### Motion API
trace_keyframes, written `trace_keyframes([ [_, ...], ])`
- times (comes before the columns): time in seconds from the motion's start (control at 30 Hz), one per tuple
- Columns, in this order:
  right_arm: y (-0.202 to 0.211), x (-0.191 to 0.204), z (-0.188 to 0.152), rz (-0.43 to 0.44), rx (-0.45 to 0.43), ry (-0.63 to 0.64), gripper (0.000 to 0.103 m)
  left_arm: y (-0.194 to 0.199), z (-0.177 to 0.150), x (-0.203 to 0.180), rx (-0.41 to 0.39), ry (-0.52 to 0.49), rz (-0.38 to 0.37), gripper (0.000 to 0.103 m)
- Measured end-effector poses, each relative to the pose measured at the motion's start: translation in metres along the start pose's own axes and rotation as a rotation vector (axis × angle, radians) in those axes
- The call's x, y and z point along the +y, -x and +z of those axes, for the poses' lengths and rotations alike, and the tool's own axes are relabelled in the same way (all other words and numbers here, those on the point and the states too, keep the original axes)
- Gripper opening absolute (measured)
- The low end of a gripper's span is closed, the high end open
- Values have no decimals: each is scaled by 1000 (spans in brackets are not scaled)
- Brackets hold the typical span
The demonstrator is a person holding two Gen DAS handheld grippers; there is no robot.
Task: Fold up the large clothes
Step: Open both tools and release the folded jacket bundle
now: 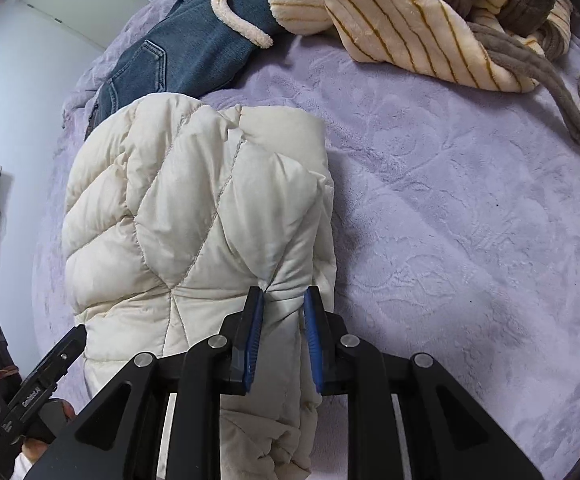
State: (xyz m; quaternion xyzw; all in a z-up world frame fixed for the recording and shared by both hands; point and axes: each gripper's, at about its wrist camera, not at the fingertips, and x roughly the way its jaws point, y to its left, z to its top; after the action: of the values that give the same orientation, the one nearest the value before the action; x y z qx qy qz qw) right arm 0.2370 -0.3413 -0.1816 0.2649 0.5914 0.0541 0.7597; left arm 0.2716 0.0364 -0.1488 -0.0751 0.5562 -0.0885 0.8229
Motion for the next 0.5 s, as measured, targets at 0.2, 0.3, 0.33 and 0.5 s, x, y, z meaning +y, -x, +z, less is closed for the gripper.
trace_keyframes([
  [0.2, 24, 11, -6, 28, -13, 31, 22, 14, 0, -2, -3, 4, 14, 102],
  [0.3, 31, 17, -9, 33, -11, 43, 25, 20, -2, -2, 2, 4, 18, 102],
  [0.33, 33, 19, -11, 35, -10, 42, 25, 21, -2, -2, 3, 2, 20, 102],
  [0.5, 38, 25, -17, 42, 1, 42, 25, 31, -6, -4, 8, -8, 29, 102],
])
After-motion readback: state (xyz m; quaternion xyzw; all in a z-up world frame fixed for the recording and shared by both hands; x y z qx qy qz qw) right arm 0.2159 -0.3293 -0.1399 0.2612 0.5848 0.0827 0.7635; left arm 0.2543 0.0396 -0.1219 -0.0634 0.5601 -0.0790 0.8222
